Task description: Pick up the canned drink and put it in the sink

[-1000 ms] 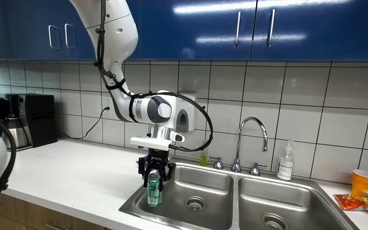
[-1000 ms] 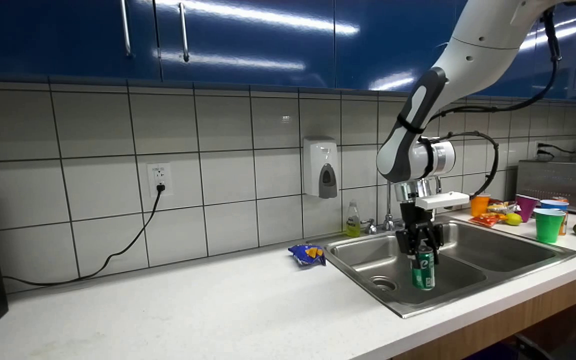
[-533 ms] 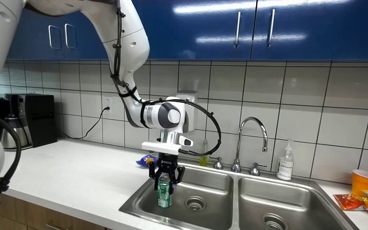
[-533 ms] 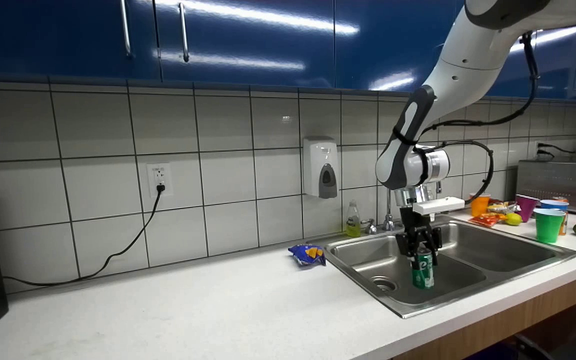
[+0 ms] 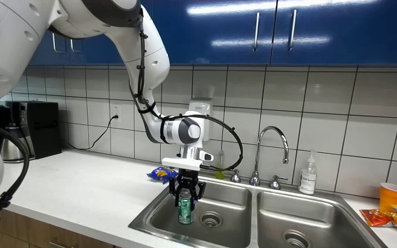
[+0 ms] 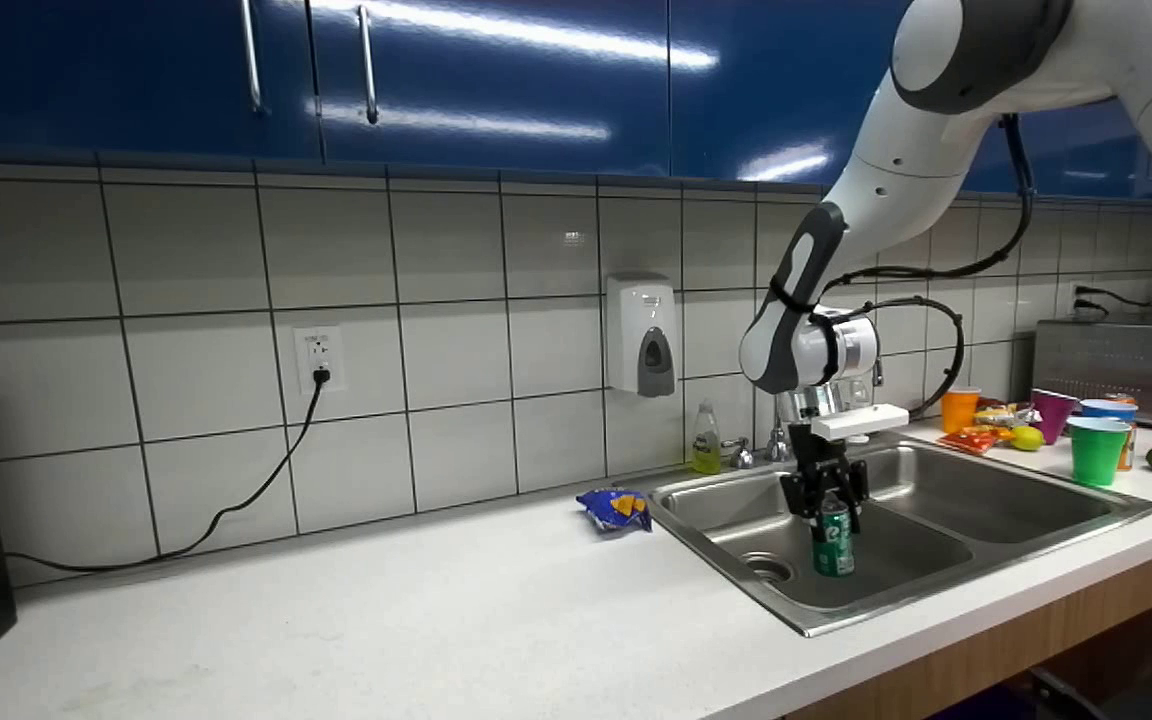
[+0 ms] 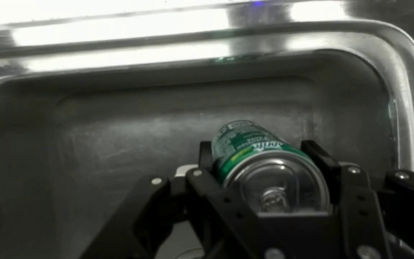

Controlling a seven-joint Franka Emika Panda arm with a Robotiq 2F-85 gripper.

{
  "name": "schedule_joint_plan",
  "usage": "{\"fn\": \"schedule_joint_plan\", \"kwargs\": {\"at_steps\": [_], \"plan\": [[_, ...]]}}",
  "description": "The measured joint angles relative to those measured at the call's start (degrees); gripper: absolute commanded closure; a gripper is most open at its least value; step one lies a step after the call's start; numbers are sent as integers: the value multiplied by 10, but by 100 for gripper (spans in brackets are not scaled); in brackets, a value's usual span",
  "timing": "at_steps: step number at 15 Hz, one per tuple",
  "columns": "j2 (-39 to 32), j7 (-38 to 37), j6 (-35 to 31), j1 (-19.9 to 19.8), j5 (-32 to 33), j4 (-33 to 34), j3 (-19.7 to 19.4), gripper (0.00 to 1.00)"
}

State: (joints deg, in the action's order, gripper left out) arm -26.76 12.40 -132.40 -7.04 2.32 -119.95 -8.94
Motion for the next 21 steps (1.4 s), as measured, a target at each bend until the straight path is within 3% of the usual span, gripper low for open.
{"fn": "schedule_joint_plan", "kwargs": {"at_steps": [21], "plan": [[-153,-22,-43,-7,-1,134,9,62]]}}
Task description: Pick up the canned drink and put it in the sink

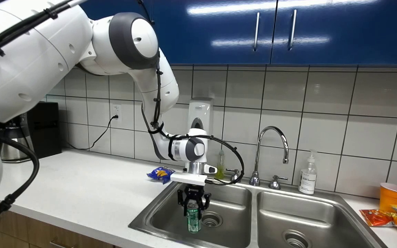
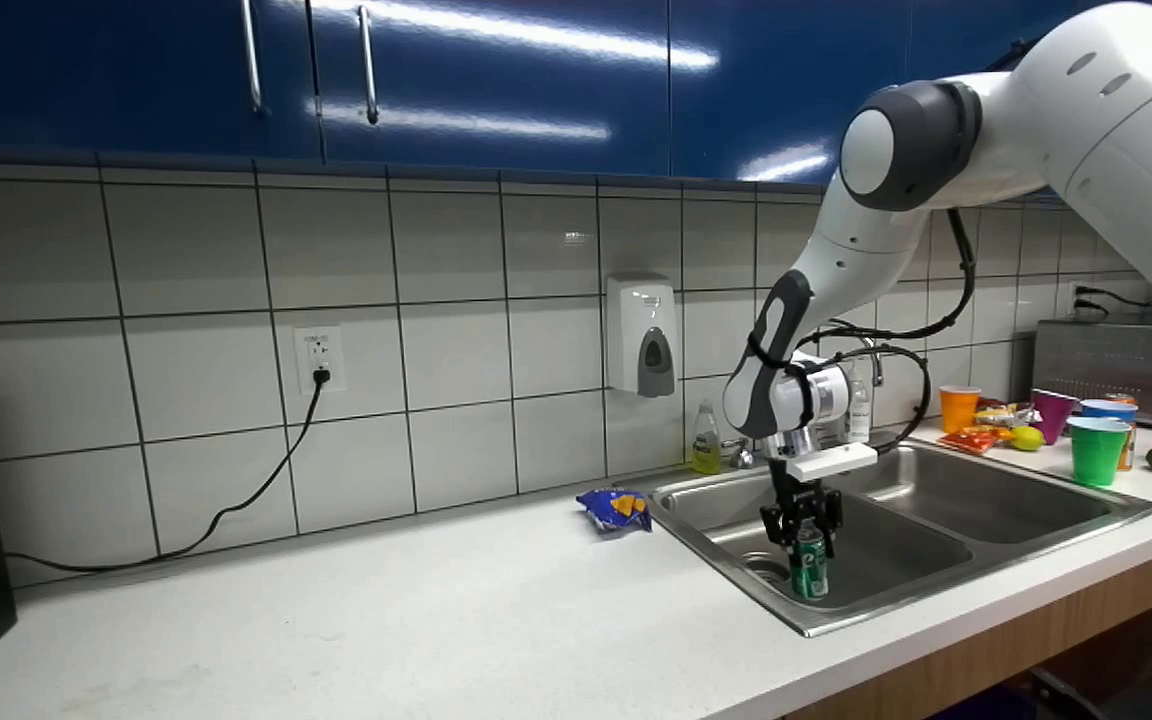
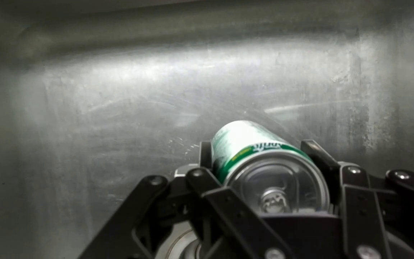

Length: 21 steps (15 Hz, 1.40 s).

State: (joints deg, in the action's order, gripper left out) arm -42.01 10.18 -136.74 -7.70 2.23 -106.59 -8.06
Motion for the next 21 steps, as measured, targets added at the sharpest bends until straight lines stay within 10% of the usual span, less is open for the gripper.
{"fn": "schedule_joint_plan", "kwargs": {"at_steps": [19,20,21], "plan": [[-43,-5,-17,-5,0,12,0,62],[-44,-5,-17,-5,0,14,0,12],[-44,-5,-17,-5,0,15,1,11]]}}
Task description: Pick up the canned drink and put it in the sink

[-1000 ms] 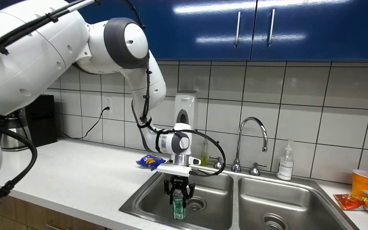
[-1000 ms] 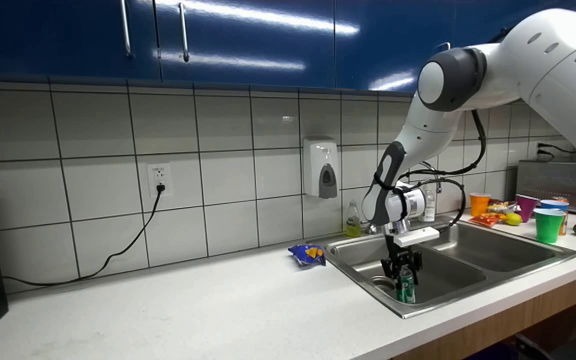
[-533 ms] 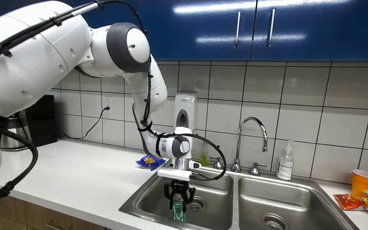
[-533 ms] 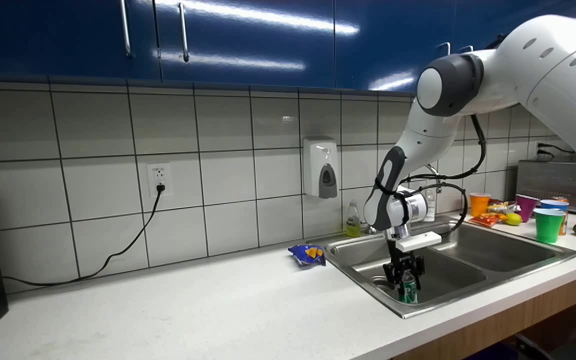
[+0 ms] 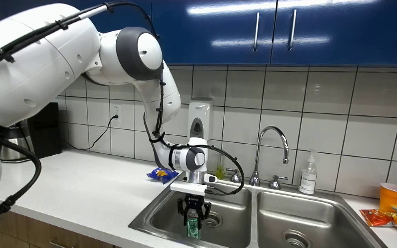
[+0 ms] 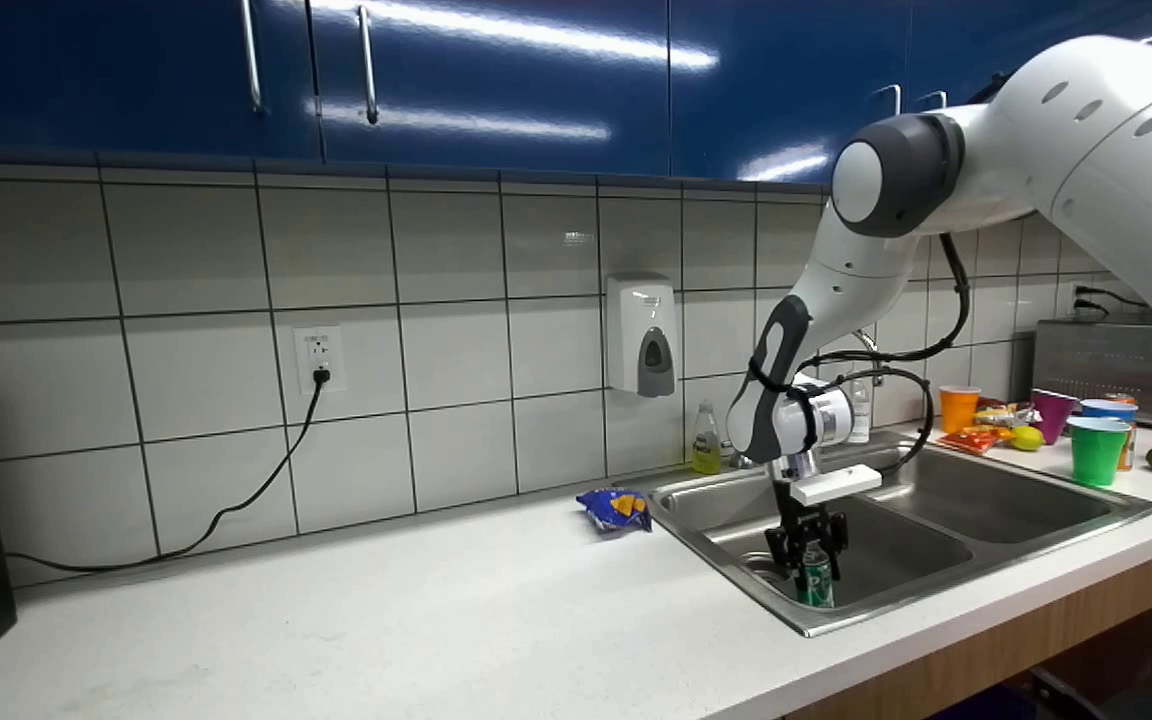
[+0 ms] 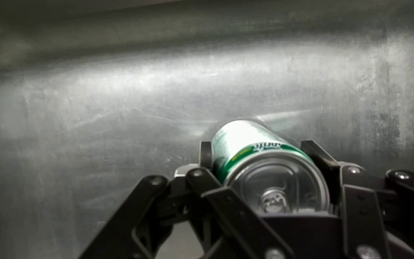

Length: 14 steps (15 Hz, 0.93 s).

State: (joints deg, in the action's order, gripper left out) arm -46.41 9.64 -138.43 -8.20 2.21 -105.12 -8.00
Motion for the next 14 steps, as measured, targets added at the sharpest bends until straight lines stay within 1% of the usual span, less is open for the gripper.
{"fn": "schedule_joint_plan", "kwargs": {"at_steps": [1,2,14], "plan": [[0,0,0,0,0,1,0,4],[-2,0,0,0,0,2,0,1],[-4,0,5,0,0,8,5,0]]}}
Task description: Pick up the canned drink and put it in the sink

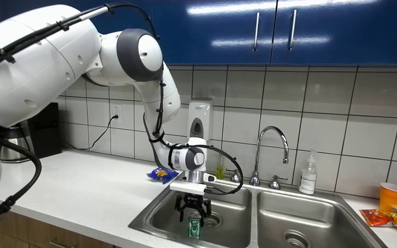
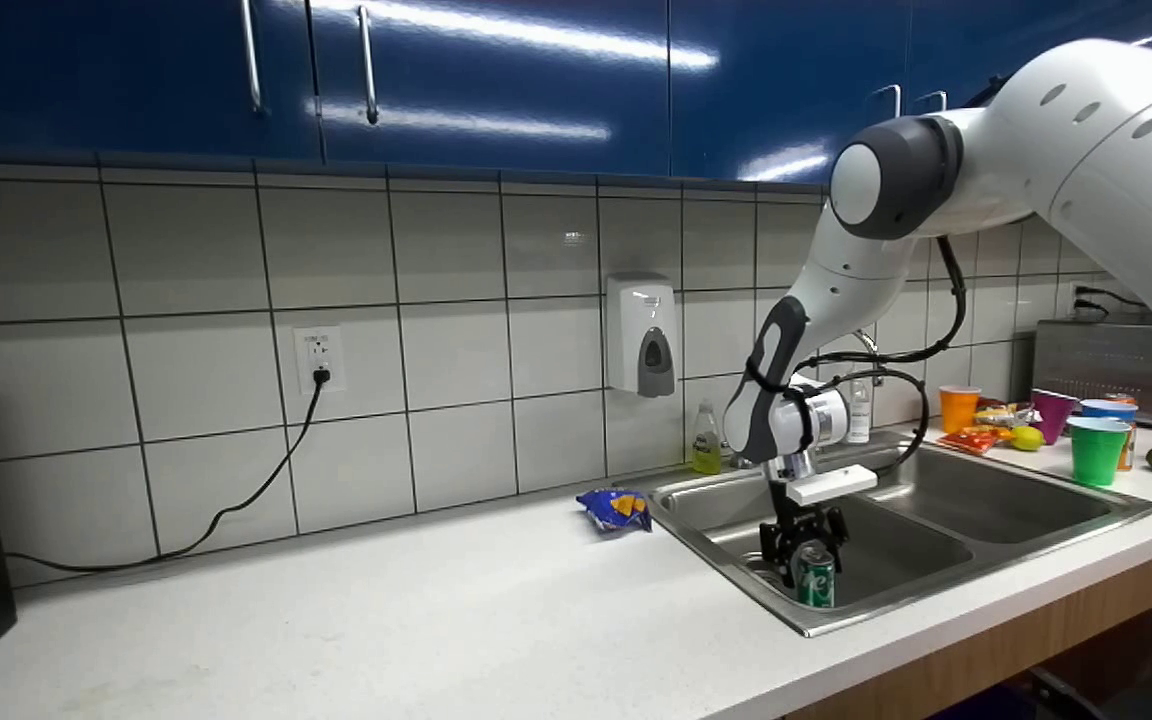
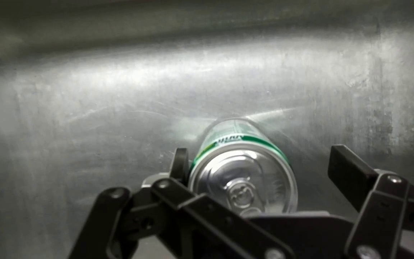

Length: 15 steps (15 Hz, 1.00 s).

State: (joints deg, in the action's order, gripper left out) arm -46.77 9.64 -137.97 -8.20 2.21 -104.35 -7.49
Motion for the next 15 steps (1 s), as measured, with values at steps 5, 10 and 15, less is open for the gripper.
{"fn": "schedule_joint_plan", "kwargs": {"at_steps": [5,10,15], "plan": [[16,0,27,0,0,-1,2,0],[33,0,59,0,0,-4,1,0],[62,0,62,-1,0,-12,0,0]]}}
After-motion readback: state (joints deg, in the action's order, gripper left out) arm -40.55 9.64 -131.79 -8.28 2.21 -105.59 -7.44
